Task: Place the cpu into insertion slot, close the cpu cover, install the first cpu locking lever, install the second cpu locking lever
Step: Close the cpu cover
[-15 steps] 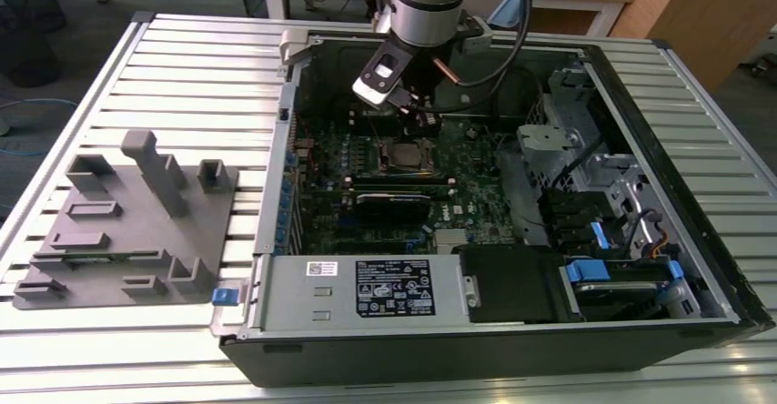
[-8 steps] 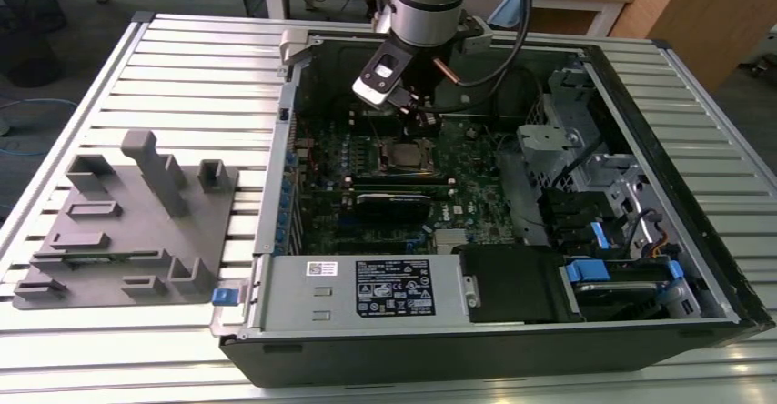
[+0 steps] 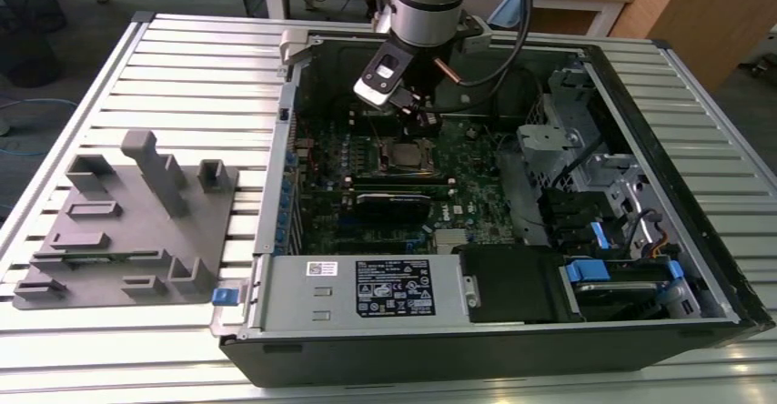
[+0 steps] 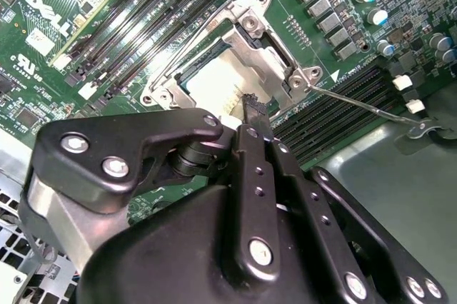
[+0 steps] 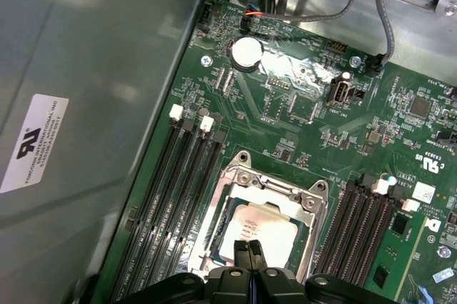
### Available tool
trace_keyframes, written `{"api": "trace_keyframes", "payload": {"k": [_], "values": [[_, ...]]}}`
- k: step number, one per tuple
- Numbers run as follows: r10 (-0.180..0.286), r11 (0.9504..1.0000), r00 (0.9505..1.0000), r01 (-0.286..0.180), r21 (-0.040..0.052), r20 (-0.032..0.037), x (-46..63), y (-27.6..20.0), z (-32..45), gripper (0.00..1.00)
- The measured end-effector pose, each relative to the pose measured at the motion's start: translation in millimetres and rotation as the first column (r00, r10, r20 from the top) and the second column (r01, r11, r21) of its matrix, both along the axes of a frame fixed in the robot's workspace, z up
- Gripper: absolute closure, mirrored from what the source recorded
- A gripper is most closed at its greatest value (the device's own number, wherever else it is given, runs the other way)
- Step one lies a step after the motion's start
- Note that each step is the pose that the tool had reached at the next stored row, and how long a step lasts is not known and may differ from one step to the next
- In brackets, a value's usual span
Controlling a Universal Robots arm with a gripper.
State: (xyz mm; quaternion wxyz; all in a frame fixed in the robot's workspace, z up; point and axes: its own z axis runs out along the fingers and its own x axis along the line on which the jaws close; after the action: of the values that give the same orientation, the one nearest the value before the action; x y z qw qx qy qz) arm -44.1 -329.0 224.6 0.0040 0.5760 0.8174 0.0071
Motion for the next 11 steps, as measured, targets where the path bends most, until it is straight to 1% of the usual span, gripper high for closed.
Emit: {"api": "trace_keyframes", "payload": {"k": [11], "values": [[0.000, 1.0000, 1.0000, 0.000, 0.0000, -0.0001, 0.0, 0.0, 0.0, 0.89]]}}
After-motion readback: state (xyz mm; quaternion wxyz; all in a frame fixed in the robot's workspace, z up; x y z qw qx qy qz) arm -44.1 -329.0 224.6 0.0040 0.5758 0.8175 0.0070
